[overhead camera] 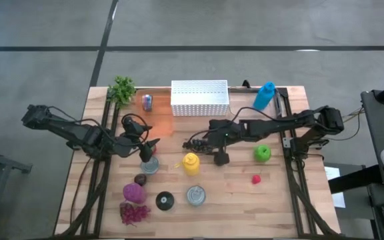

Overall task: Pick & Place Food Item
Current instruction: Put the black grapes into the white bin

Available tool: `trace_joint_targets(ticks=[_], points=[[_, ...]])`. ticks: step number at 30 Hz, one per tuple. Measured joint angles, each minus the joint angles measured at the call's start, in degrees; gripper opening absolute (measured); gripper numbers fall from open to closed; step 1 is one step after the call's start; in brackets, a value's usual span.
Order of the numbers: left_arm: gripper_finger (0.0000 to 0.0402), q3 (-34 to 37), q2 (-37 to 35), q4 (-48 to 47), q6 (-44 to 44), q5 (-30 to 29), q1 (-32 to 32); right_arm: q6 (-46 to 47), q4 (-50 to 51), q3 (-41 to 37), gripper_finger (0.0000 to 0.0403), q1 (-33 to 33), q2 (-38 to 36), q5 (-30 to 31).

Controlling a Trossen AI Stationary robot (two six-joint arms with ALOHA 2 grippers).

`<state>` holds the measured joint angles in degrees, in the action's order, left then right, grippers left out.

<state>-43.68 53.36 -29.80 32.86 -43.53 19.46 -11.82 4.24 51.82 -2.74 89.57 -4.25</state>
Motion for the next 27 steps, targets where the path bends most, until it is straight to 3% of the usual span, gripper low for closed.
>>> trace_joint_targets(ticks=[12,27], points=[[0.0299,0.0,0.0,-0.06,0.0,0.0,0.0,-2.43,-1.81,0.13,0.0276,-1.19,7.95,-0.04],[0.0306,0.0,0.0,-0.24,0.0,0.0,0.0,-3.66,-1.35,0.13,0.0192,-1.32,8.73,3.88]])
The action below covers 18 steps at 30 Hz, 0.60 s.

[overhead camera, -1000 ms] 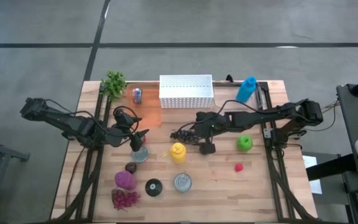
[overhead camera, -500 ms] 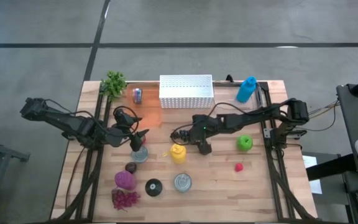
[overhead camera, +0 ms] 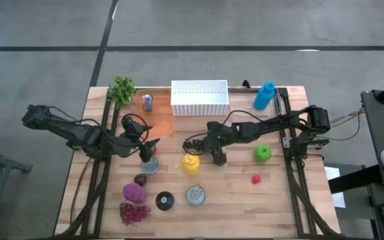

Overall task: Pick & Place Food Item
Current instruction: Put the black grapes into the white bin

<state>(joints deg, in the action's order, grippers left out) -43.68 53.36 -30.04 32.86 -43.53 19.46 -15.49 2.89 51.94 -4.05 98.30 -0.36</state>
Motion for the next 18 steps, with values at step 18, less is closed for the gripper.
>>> trace_joint_targets(ticks=[18], points=[[0.0303,0.85,0.02,0.7,0.04,0.01,0.0,-0.02,3.27,0.02,0.0165,-0.07,0.0,0.0]])
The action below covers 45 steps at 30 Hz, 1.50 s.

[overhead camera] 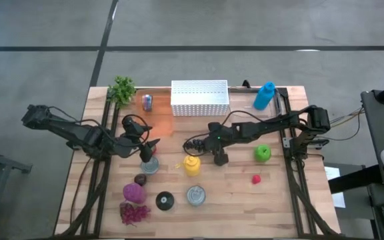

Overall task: Pick & Place Food Item
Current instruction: Put the black grapes into the white bin

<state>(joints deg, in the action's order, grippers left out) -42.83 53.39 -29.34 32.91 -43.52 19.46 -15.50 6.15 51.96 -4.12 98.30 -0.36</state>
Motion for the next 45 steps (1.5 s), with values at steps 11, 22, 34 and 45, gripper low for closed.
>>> trace_joint_targets(ticks=[11,22,34,45], points=[[0.0312,0.0,0.0,-0.04,0.15,-0.01,-0.02,-1.19,0.09,0.55,0.0153,-0.08,-0.76,0.42],[0.0302,0.0,0.0,-0.07,0.15,0.01,-0.04,-2.72,1.93,0.55,0.0152,0.11,-1.81,-0.5],[0.031,0.0,0.0,-0.07,0.17,0.01,-0.04,-2.72,1.68,0.55,0.0142,0.12,-0.21,-2.73],[0.0304,0.02,0.0,-0.07,0.17,0.01,-0.04,-2.76,0.5,0.52,0.014,0.11,0.39,-2.66]])
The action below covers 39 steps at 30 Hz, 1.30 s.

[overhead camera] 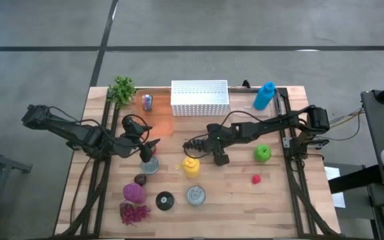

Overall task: Pick & Place Food Item
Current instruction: Put the black grapes into the white bin

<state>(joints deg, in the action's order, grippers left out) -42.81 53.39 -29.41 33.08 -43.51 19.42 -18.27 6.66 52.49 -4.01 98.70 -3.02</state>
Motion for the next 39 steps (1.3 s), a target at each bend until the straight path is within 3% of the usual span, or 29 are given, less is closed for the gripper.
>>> trace_joint_targets(ticks=[10,24,39], points=[[0.0303,0.02,0.0,0.0,0.0,0.0,0.0,1.31,0.0,0.0,0.0097,0.0,0.0,3.47],[0.0308,0.02,-0.02,-0.01,0.0,0.0,0.0,1.12,0.28,0.0,0.0014,-0.02,-0.02,3.37],[0.0308,0.02,-0.02,0.0,0.0,0.0,0.02,0.38,0.75,0.57,0.0009,0.0,-4.78,4.24]])
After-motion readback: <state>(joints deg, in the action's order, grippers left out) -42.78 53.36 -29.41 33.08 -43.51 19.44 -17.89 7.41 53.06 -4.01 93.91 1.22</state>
